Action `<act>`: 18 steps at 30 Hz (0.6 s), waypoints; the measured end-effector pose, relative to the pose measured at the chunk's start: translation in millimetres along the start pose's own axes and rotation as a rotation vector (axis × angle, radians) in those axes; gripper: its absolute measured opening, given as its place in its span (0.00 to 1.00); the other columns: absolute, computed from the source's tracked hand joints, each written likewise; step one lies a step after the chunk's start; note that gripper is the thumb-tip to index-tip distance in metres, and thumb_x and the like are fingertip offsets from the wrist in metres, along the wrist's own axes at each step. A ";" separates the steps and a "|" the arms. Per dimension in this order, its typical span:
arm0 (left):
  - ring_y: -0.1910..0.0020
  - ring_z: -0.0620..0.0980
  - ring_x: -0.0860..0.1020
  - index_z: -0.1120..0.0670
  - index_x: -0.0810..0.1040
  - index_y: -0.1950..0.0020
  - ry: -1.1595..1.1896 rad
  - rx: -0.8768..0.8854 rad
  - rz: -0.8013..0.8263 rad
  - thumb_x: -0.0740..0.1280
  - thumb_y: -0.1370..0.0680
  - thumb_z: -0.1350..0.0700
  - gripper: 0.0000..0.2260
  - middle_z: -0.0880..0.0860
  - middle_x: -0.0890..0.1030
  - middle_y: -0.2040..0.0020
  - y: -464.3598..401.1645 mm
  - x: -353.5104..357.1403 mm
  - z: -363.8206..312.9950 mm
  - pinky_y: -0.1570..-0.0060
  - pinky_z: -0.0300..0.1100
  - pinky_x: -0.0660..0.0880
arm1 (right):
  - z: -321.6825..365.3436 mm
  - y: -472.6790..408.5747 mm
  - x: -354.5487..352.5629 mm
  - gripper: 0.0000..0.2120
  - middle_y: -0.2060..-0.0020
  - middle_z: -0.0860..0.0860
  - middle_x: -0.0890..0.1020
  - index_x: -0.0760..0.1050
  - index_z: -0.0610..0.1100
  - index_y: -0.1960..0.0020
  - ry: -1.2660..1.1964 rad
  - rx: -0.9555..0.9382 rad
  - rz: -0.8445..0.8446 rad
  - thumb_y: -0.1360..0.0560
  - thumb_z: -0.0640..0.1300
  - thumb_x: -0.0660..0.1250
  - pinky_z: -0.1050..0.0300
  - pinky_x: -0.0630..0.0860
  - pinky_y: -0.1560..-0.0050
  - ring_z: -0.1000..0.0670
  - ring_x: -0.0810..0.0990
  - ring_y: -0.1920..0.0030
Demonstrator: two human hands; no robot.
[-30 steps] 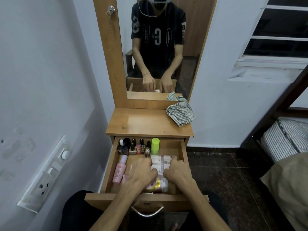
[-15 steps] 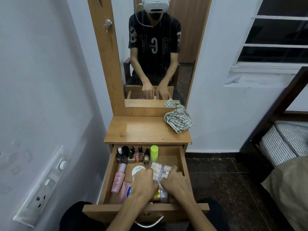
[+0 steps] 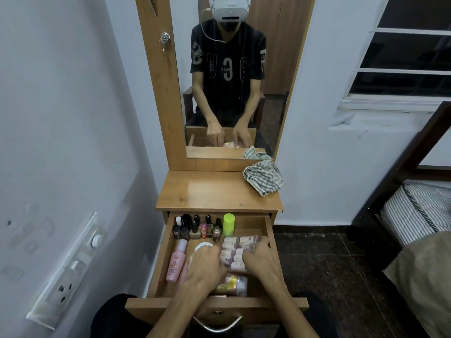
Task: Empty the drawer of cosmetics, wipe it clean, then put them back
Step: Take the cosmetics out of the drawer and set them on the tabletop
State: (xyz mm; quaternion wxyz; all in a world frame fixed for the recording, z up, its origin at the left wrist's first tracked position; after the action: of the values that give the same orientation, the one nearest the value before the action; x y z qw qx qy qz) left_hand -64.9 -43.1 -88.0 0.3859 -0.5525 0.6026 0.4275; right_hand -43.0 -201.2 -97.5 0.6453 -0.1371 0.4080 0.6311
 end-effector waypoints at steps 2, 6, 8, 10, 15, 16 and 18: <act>0.49 0.53 0.81 0.54 0.79 0.48 0.046 -0.004 -0.014 0.65 0.23 0.53 0.08 0.53 0.82 0.49 -1.0 0.6 5.0 0.48 0.47 0.79 | 2.4 -1.6 -5.1 0.13 0.51 0.51 0.81 0.73 0.46 0.37 -0.052 -0.018 -0.014 0.21 0.45 0.67 0.65 0.70 0.66 0.56 0.80 0.57; 0.53 0.43 0.79 0.48 0.80 0.46 0.165 0.012 -0.086 0.67 0.23 0.50 0.08 0.47 0.83 0.50 2.3 -0.7 13.1 0.54 0.35 0.77 | 2.9 -2.9 -23.4 0.05 0.53 0.53 0.83 0.72 0.52 0.46 -0.185 -0.021 -0.027 0.20 0.44 0.67 0.63 0.77 0.59 0.58 0.82 0.56; 0.55 0.38 0.76 0.46 0.81 0.45 0.225 0.018 -0.149 0.68 0.23 0.50 0.07 0.43 0.83 0.50 4.7 -8.9 15.0 0.60 0.26 0.68 | 4.7 -4.1 -34.2 0.07 0.51 0.53 0.85 0.73 0.50 0.42 -0.242 -0.018 0.010 0.19 0.44 0.66 0.52 0.82 0.46 0.54 0.85 0.52; 0.57 0.35 0.75 0.44 0.82 0.49 0.277 0.017 -0.218 0.68 0.25 0.51 0.07 0.38 0.83 0.53 6.5 -22.3 16.6 0.63 0.26 0.64 | 10.0 -6.3 -44.8 0.10 0.51 0.51 0.87 0.78 0.47 0.40 -0.315 -0.047 0.055 0.20 0.43 0.65 0.45 0.81 0.40 0.51 0.86 0.49; 0.58 0.33 0.80 0.42 0.84 0.52 0.552 0.010 -0.312 0.71 0.26 0.54 0.07 0.36 0.82 0.62 4.5 -55.8 23.4 0.63 0.24 0.72 | 39.1 -6.6 -62.6 0.09 0.54 0.51 0.89 0.84 0.47 0.45 -0.514 -0.168 0.074 0.20 0.39 0.66 0.47 0.83 0.43 0.50 0.88 0.52; 0.59 0.35 0.80 0.42 0.84 0.52 0.583 0.008 -0.339 0.72 0.26 0.54 0.07 0.36 0.83 0.62 2.7 -63.5 25.8 0.62 0.26 0.74 | 46.9 -8.6 -62.6 0.09 0.54 0.51 0.89 0.84 0.47 0.45 -0.546 -0.191 0.073 0.19 0.39 0.66 0.50 0.84 0.46 0.51 0.88 0.53; 0.60 0.38 0.81 0.43 0.84 0.50 0.616 0.007 -0.397 0.73 0.28 0.56 0.10 0.38 0.83 0.62 -3.2 -77.7 33.0 0.61 0.28 0.75 | 63.2 -15.1 -59.7 0.09 0.52 0.50 0.88 0.83 0.46 0.41 -0.581 -0.222 0.044 0.20 0.42 0.68 0.55 0.82 0.52 0.52 0.88 0.53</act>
State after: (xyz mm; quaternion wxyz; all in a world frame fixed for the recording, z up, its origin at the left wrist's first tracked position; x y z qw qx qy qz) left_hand -54.9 14.0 -26.6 0.2639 -0.7602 0.5729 0.1557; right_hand 1.0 -202.0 -21.1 0.7020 -0.0119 0.1380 0.6986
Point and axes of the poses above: each hand's wrist, its own y-axis away from the middle knuckle, its own x-axis out of the palm, z = x × y, the point moved 4 cm from there along -y, towards the middle knuckle
